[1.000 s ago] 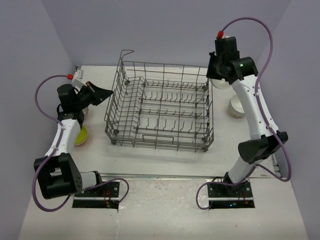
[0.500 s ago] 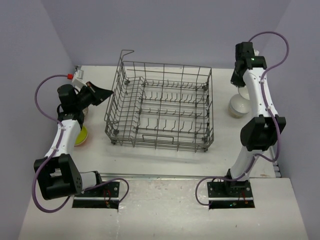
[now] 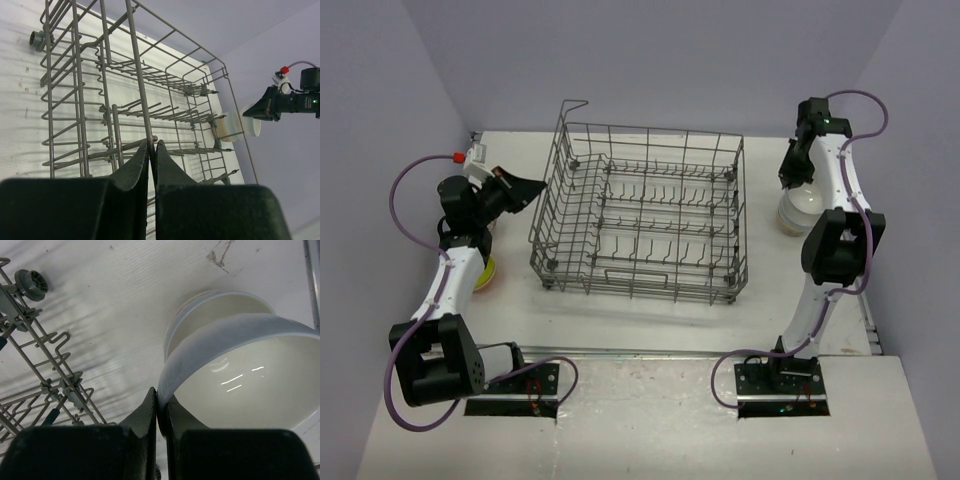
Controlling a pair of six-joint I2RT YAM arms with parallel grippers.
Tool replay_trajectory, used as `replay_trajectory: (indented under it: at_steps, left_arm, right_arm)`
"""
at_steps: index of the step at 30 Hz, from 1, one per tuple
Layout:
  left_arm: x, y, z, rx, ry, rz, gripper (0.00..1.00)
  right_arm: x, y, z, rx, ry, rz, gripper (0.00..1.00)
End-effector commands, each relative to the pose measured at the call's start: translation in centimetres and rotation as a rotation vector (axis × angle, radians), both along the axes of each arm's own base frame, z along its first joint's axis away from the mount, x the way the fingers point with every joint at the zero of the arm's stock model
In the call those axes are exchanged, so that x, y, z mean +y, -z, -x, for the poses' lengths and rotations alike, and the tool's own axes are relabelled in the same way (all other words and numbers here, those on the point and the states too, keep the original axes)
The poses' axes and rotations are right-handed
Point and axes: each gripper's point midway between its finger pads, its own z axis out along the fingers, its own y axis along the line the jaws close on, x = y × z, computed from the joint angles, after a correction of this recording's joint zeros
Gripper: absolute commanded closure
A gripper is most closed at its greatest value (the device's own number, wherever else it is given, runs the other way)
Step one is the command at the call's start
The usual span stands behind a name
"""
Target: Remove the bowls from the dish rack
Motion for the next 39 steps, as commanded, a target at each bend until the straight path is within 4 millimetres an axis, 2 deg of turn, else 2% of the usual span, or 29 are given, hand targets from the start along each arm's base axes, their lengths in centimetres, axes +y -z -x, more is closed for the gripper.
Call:
replay_trajectory:
  at_steps: [1, 21, 34, 36, 37, 39]
  left_arm:
    - [-1.3, 7.8, 2.7, 0.274, 0.052, -0.003, 1.00]
    - [-1.3, 7.6, 2.5, 0.272, 0.051, -0.005, 1.00]
    - [-1.3, 7.3, 2.4, 0.274, 0.055, -0.008, 1.00]
    - [-1.3, 7.3, 2.5, 0.273, 0.054, -0.009, 1.00]
    - [-1.3, 7.2, 2.5, 0.272, 0.053, -0.010, 1.00]
    - [-1.3, 7.1, 2.5, 0.269, 0.058, -0.010, 1.00]
  right_arm:
    - [0.3, -2.2, -1.4, -0.087, -0.005, -0.017, 1.00]
    - [-0.2, 2.2, -1.3, 0.016, 0.021, -0.010, 1.00]
    - [-0.6, 2.9, -0.7, 0.029, 0.044, 0.001, 1.00]
    - [-0.6, 2.8, -0.6, 0.024, 0.044, 0.000, 0.94]
    - [-0.5, 2.6, -0.7, 0.018, 0.040, -0.003, 0.85]
    - [-0.7, 2.3, -0.7, 0.009, 0.044, 0.005, 0.75]
